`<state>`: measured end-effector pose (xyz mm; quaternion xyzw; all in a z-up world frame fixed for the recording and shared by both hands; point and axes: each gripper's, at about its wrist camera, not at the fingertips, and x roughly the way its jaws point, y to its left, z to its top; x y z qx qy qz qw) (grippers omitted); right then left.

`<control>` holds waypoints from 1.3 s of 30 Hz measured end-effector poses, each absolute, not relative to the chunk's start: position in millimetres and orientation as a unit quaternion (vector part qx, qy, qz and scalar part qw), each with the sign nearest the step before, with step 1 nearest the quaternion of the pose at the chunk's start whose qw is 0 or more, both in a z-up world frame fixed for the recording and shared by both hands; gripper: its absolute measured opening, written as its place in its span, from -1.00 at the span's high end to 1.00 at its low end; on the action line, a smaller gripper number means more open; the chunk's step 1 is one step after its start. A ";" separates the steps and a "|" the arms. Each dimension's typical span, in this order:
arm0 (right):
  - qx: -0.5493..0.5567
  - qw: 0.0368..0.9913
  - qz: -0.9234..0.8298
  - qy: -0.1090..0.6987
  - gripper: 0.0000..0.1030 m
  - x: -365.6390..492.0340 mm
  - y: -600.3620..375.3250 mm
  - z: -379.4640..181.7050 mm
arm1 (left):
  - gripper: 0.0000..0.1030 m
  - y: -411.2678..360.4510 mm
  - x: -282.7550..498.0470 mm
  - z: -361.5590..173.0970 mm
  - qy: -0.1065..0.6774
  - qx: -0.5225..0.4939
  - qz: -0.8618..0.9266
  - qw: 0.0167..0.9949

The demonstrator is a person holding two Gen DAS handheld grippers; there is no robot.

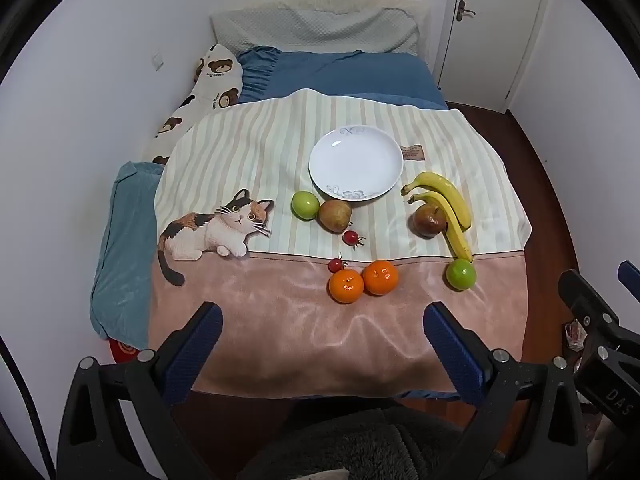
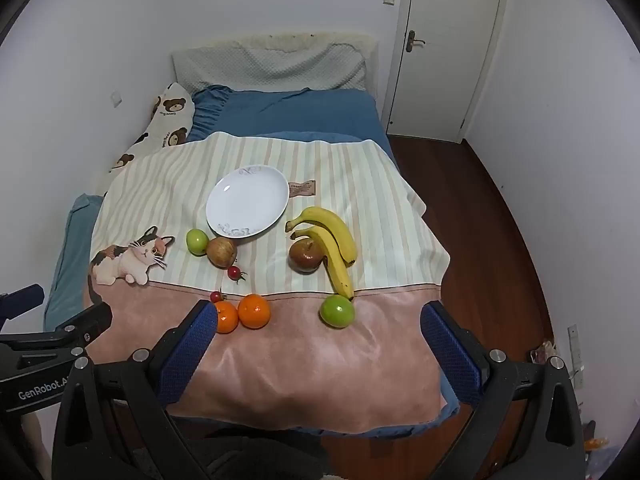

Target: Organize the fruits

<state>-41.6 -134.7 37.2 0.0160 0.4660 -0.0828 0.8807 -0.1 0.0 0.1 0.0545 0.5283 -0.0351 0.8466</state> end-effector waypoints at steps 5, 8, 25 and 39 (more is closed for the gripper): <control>0.015 0.882 -0.083 0.464 -1.00 -43.3 -134.6 39.0 | -1.00 -0.8 1.9 0.5 0.526 0.055 -0.035 0.848; 0.016 0.882 -0.084 0.464 -1.00 -43.4 -134.1 39.9 | -1.00 -2.4 3.4 5.1 0.524 0.055 -0.036 0.849; 0.021 0.882 -0.077 0.465 -1.00 -43.3 -127.2 45.2 | -1.00 0.0 5.7 9.6 0.524 0.050 -0.039 0.849; 0.027 0.883 -0.067 0.464 -1.00 -42.0 -126.5 45.8 | -1.00 1.3 6.8 10.1 0.525 0.047 -0.040 0.849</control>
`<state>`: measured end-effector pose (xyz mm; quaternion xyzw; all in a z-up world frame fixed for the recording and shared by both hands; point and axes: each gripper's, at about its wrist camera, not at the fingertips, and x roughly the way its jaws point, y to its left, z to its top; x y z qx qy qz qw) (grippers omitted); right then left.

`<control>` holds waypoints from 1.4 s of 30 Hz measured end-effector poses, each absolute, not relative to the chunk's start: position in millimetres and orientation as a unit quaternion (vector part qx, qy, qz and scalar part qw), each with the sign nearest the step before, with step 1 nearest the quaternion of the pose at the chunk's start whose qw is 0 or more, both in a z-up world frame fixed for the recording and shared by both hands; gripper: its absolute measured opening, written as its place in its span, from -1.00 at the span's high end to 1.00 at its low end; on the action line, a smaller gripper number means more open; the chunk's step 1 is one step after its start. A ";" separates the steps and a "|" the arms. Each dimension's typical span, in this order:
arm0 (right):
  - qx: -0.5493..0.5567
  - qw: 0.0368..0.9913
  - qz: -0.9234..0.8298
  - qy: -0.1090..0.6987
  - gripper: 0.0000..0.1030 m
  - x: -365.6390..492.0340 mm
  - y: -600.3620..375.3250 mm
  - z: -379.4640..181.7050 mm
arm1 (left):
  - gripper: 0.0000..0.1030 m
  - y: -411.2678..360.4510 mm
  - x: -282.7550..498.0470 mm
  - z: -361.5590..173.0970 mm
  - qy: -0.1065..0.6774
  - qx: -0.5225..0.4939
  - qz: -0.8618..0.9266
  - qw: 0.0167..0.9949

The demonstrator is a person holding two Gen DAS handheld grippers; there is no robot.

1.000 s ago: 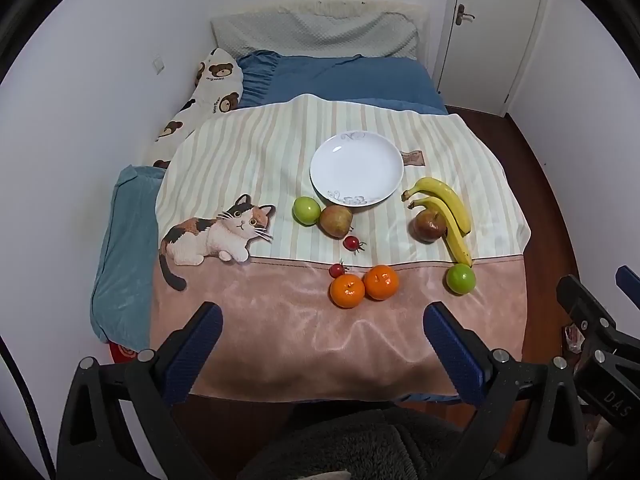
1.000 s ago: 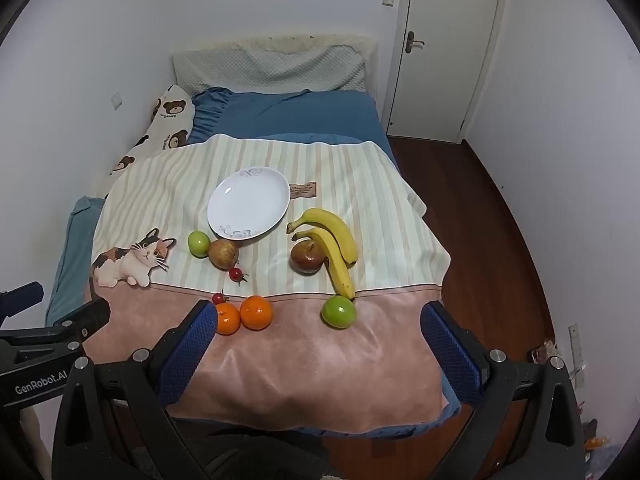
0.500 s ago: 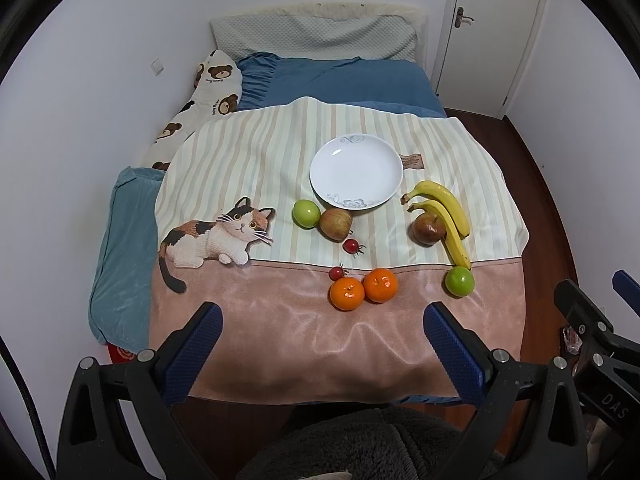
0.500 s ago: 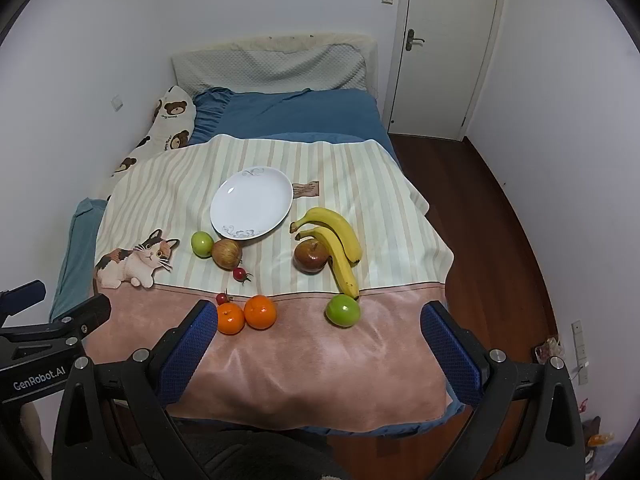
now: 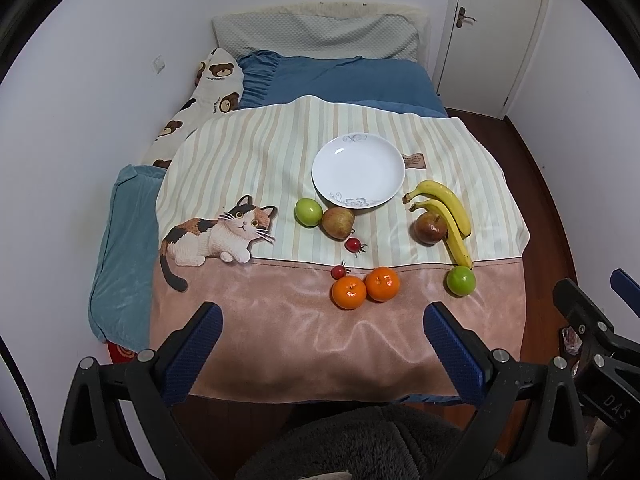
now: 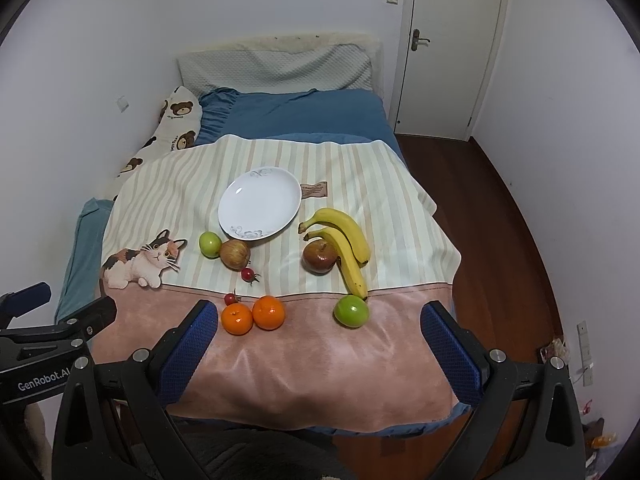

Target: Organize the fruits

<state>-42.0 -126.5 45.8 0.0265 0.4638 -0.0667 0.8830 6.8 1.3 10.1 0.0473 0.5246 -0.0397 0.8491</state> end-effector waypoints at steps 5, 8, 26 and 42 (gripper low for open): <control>0.025 0.884 -0.070 0.462 -1.00 -41.1 -124.3 47.0 | -1.00 1.2 7.0 10.8 0.524 0.047 -0.039 0.850; 0.028 0.884 -0.069 0.461 -1.00 -39.5 -126.7 47.0 | -1.00 2.6 8.2 11.4 0.523 0.046 -0.040 0.850; 0.027 0.885 -0.069 0.459 -1.00 -38.8 -126.1 47.5 | -1.00 4.4 14.0 16.0 0.522 0.044 -0.041 0.851; 0.028 0.886 -0.070 0.458 -1.00 -39.2 -125.4 47.0 | -1.00 6.4 12.3 15.1 0.521 0.044 -0.042 0.851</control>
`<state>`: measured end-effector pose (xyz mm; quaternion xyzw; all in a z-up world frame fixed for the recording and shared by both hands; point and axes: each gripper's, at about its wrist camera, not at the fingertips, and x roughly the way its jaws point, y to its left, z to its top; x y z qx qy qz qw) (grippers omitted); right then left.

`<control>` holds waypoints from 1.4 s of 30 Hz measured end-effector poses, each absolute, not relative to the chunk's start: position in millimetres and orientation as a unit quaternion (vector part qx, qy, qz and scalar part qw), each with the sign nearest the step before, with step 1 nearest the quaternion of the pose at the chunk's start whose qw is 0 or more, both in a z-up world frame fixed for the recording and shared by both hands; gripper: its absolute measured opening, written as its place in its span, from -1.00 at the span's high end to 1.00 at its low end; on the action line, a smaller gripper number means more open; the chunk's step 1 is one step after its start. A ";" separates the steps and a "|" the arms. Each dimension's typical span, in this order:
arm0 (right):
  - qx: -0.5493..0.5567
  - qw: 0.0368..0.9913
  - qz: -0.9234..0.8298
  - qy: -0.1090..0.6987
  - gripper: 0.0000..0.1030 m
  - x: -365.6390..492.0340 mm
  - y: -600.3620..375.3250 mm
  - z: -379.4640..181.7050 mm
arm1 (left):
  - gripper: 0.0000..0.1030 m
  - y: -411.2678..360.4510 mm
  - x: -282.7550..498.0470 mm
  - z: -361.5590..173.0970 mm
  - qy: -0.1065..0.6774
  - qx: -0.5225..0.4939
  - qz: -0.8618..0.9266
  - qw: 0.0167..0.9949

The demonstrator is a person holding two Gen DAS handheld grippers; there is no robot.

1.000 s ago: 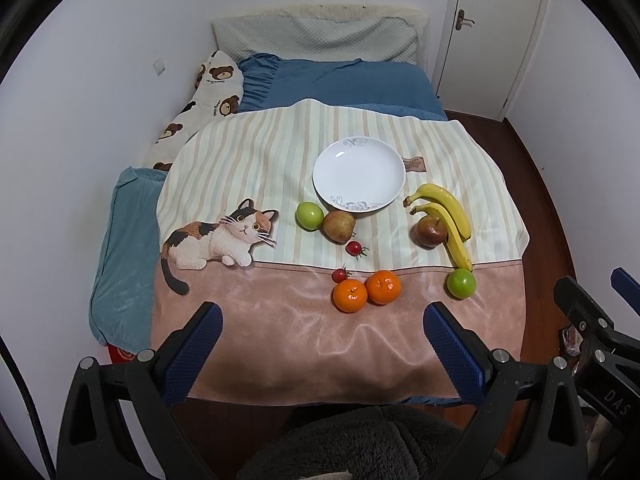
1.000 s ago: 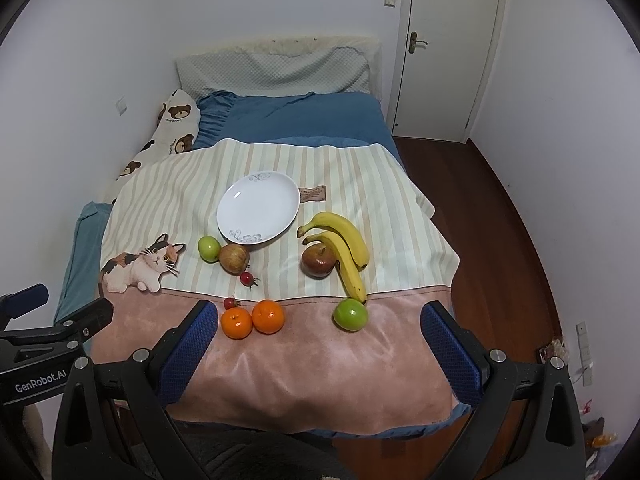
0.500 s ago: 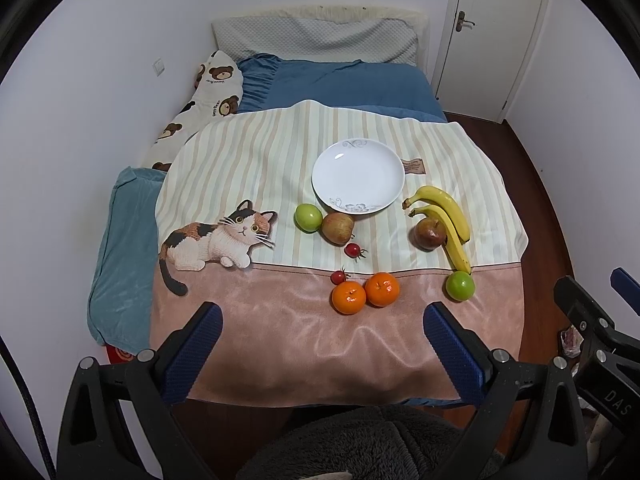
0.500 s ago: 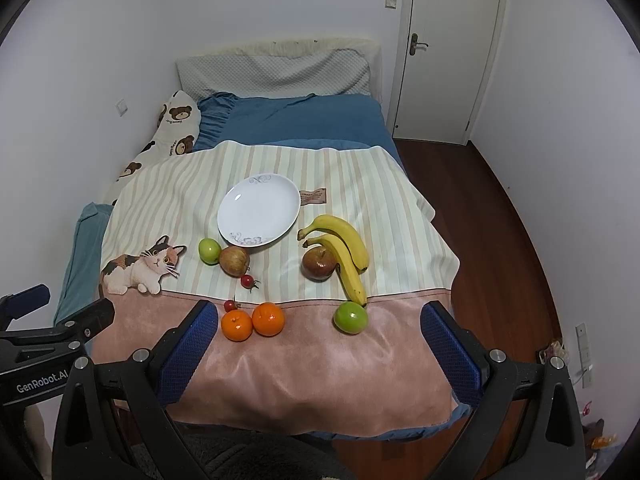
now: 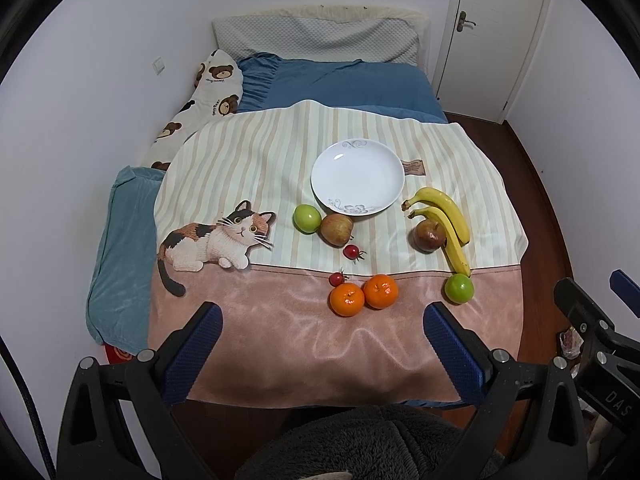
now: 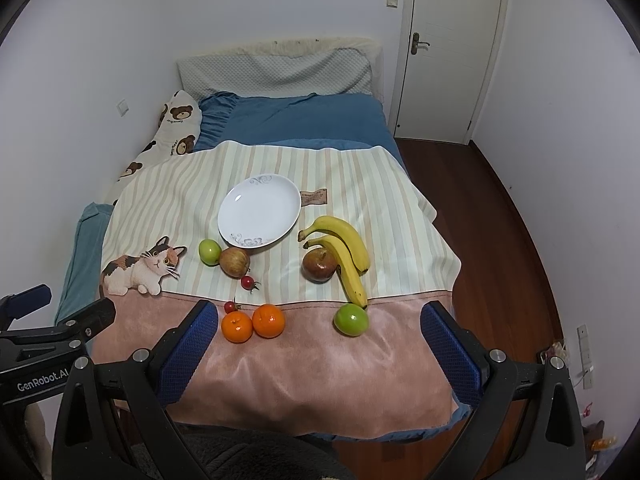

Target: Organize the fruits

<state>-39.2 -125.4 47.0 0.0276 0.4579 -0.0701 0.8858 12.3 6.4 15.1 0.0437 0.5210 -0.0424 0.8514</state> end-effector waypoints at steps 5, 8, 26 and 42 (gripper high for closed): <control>0.028 0.886 -0.070 0.458 -1.00 -37.5 -125.6 47.3 | -1.00 5.5 13.0 14.7 0.522 0.044 -0.043 0.851; 0.029 0.885 -0.068 0.460 -1.00 -36.5 -125.7 47.8 | -1.00 5.8 13.0 14.5 0.522 0.044 -0.043 0.851; 0.099 0.862 -0.084 0.490 -0.93 36.0 -208.8 -24.6 | -1.00 -49.8 102.1 -57.5 0.577 0.011 -0.068 0.814; 0.142 0.782 -0.038 0.606 -0.28 164.8 -311.2 -186.9 | -0.99 -159.0 191.6 -223.5 0.716 -0.077 -0.119 0.684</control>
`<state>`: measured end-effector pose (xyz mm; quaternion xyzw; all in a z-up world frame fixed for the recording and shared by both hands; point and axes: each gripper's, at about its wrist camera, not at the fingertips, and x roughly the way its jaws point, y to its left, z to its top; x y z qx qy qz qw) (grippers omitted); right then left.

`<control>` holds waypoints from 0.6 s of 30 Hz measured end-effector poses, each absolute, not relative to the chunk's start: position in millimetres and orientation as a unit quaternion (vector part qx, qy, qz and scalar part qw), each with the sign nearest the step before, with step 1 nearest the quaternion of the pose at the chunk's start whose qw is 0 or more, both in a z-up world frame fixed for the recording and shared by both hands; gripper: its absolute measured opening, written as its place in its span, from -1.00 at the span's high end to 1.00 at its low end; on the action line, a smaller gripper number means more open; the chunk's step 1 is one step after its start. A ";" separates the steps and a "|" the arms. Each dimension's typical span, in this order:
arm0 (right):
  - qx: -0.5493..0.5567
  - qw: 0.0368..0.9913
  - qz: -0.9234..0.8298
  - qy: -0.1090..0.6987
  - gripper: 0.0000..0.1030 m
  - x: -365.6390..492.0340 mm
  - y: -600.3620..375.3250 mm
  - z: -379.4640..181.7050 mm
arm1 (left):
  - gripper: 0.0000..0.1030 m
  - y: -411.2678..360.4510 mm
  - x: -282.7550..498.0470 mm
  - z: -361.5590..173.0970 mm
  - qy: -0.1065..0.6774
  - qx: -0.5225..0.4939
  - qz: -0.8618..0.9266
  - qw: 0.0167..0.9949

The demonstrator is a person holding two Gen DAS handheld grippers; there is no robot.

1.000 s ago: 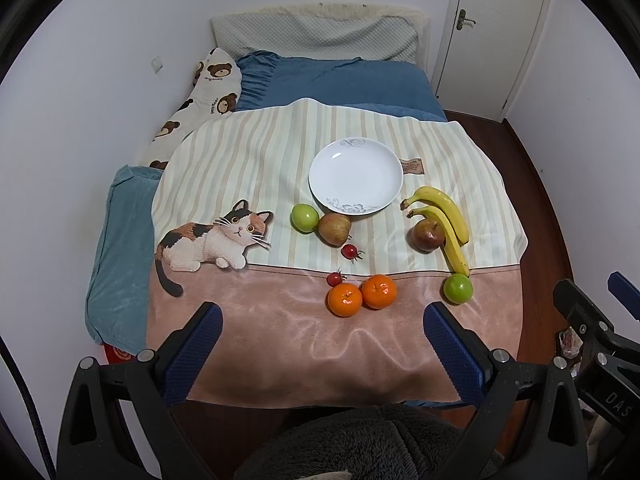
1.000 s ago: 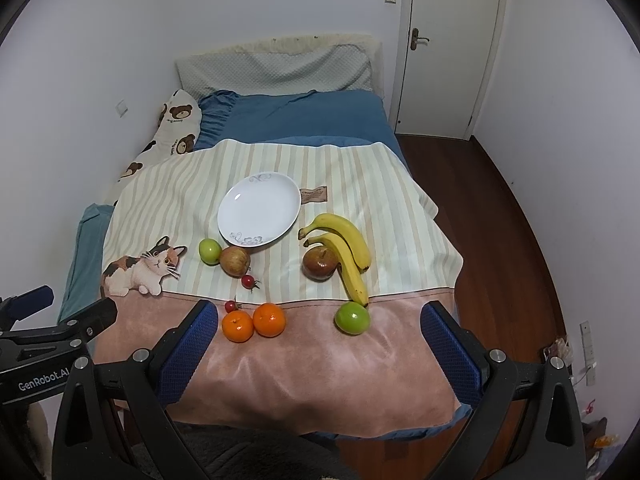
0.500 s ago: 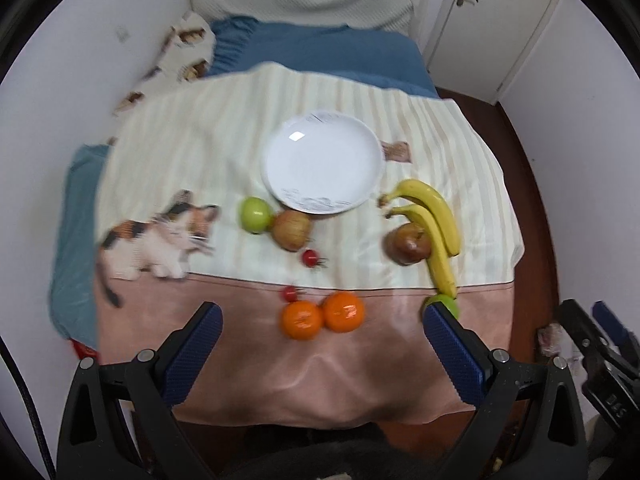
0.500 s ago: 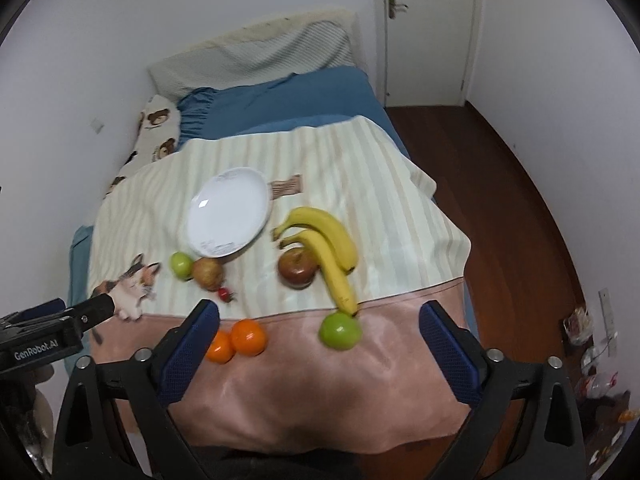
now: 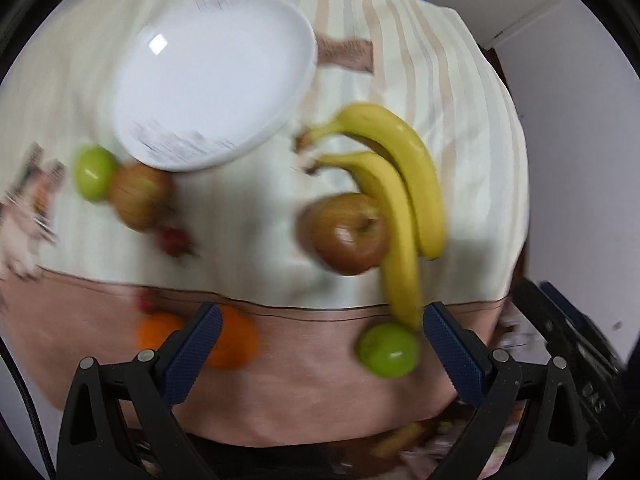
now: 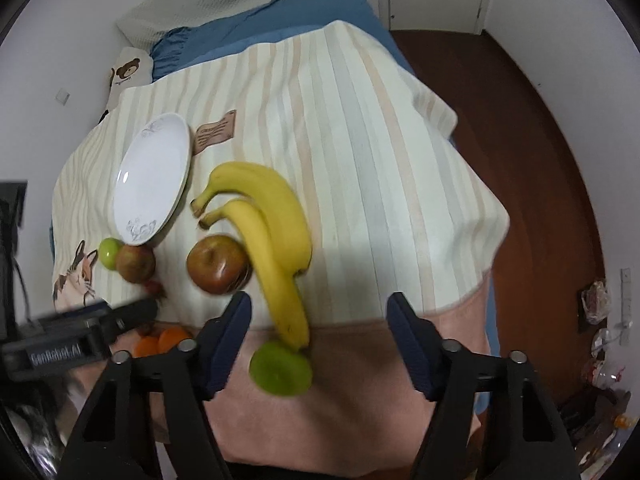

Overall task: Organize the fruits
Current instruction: 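Reach both grippers to the two bananas and grasp one each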

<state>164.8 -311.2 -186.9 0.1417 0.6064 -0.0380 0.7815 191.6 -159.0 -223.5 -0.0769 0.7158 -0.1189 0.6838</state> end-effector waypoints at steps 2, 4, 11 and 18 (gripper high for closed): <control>0.143 0.776 -0.032 0.613 -0.20 180.3 -321.3 -194.7 | -0.95 -171.4 189.4 -241.2 0.730 -0.117 -0.125 0.661; 0.139 0.771 -0.026 0.621 -0.17 194.0 -328.4 -200.8 | -0.82 -182.9 185.7 -256.1 0.741 -0.142 -0.127 0.643; 0.121 0.745 0.000 0.655 -0.17 225.7 -339.2 -221.4 | -0.18 -228.7 180.3 -299.0 0.756 -0.140 -0.116 0.628; 0.124 0.724 0.042 0.677 -0.18 262.1 -324.3 -246.0 | 0.39 -228.9 181.1 -298.7 0.724 -0.113 -0.115 0.671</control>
